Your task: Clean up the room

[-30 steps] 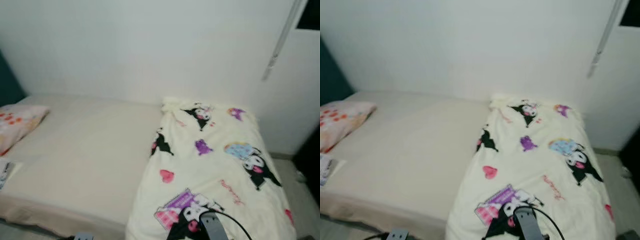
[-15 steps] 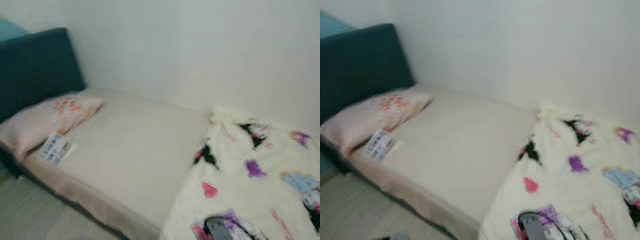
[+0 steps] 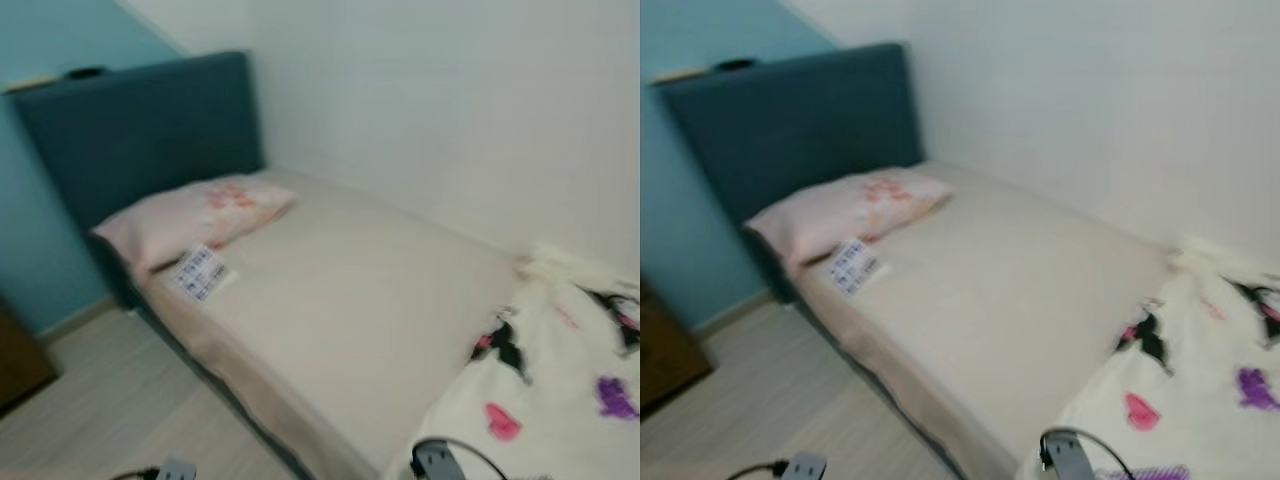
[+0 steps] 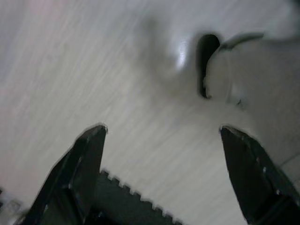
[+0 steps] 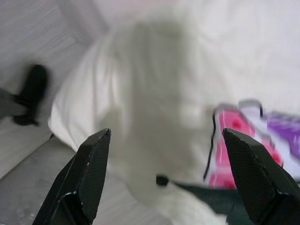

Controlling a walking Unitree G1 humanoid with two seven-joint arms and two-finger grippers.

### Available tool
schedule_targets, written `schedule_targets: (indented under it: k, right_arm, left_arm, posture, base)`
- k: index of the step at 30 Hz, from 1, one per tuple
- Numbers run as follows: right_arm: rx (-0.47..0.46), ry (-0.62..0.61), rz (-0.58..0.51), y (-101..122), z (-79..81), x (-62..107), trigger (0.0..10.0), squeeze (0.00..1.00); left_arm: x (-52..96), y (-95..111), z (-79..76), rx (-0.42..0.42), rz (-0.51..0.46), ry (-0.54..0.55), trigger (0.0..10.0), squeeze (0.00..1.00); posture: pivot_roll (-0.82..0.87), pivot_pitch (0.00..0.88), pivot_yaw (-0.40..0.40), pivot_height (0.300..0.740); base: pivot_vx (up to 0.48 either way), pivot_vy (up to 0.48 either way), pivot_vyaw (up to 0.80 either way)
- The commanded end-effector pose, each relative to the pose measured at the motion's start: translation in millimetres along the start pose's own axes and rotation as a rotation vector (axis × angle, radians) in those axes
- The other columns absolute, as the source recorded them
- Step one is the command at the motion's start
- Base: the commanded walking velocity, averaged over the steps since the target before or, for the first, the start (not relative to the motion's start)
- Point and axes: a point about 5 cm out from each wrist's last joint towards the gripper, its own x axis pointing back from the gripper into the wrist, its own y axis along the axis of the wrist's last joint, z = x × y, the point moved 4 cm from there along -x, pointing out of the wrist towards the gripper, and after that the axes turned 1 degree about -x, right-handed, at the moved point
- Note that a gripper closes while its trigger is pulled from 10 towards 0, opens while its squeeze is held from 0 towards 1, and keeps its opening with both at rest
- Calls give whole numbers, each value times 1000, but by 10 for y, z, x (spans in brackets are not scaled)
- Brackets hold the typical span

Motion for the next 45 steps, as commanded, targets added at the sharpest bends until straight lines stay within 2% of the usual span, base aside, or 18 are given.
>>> schedule_targets:
  k: [1,45]
  right_arm:
    - [-2,10,-3,14,36,-2,10000,0]
    - [28,22,10,-41,59,1,10000,0]
  left_arm:
    - [-6,80,23,-19,-22,5,10000,0]
    - [-5,38,-4,-25,-8,1,10000,0]
  posture:
    - [13,0,-27,740]
    - [9,0,-27,740]
  base:
    - [0,0,725]
    - [0,0,725]
